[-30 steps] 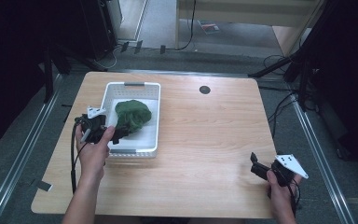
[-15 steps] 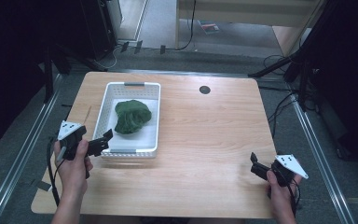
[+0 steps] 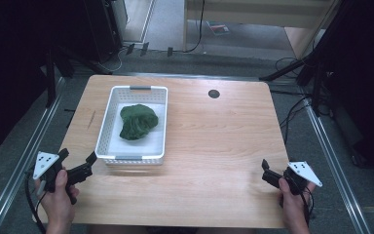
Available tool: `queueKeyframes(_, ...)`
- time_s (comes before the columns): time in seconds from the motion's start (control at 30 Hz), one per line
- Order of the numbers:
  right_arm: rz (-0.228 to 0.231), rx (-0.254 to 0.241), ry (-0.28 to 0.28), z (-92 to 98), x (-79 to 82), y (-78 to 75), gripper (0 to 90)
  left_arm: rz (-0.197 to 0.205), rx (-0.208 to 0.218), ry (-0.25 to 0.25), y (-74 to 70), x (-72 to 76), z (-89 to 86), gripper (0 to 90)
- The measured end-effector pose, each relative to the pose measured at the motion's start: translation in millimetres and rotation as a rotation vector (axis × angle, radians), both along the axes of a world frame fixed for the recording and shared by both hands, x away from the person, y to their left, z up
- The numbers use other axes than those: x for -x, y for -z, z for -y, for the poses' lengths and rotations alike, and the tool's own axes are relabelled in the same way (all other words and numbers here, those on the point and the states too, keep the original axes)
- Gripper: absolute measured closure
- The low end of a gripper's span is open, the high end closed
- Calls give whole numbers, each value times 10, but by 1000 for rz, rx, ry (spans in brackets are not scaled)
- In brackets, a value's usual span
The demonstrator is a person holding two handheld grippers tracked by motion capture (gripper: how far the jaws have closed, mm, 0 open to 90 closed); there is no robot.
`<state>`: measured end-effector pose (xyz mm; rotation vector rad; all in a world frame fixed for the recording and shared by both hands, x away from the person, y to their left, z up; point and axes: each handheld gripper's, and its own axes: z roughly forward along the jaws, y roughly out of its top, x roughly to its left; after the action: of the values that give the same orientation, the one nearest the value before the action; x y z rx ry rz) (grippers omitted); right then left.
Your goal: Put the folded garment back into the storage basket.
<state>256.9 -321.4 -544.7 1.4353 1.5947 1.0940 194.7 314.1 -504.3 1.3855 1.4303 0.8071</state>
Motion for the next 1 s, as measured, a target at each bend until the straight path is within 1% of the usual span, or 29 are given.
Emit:
queueKeyframes(0.07, 1, 2, 0, 0, 0, 0, 8, -4, -12, -6, 83, 45, -66, 21)
queueKeyframes(0.17, -1, -1, 1, 0, 0, 0, 8, -22, -18, -12, 212, 95, -161, 21)
queueKeyframes(0.23, -1, -1, 2, 0, 1, 0, 7, -25, -5, -17, 274, 117, -223, 21)
queueKeyframes(0.27, -2, 0, 1, -1, -1, 0, 8, -30, -9, -26, 328, 137, -280, 21)
queueKeyframes(0.33, 0, -1, 1, 1, 1, 0, 8, -30, -5, -30, 352, 145, -306, 21)
queueKeyframes(0.37, -2, -2, 2, 2, 2, 0, 8, -30, -11, -34, 393, 147, -358, 21)
queueKeyframes(0.53, 0, 4, 2, -1, 2, 1, 8, -45, -31, -54, 461, 142, -440, 22)
queueKeyframes(0.57, 0, 5, 4, -2, 2, 0, 8, -43, -25, -63, 475, 142, -456, 22)
queueKeyframes(0.6, 0, 5, 4, -2, 2, 0, 8, -33, -4, -64, 482, 142, -471, 22)
queueKeyframes(0.63, 0, 6, 4, -2, 2, 1, 8, -29, 2, -65, 480, 147, -480, 22)
queueKeyframes(0.83, -4, 8, 11, -3, 1, 0, 8, -25, -13, -59, 482, 150, -453, 23)
queueKeyframes(0.9, -4, 11, 11, -6, 0, 1, 8, -29, -4, -58, 482, 151, -467, 22)
queueKeyframes(0.93, -7, 13, 11, -6, -1, 0, 7, -26, 12, -56, 484, 152, -479, 23)
queueKeyframes(0.97, -7, 14, 12, -6, -1, 1, 8, -24, 40, -57, 489, 155, -506, 23)
queueKeyframes(1.0, -7, 14, 12, -6, -1, 1, 8, -24, 40, -57, 489, 155, -506, 23)
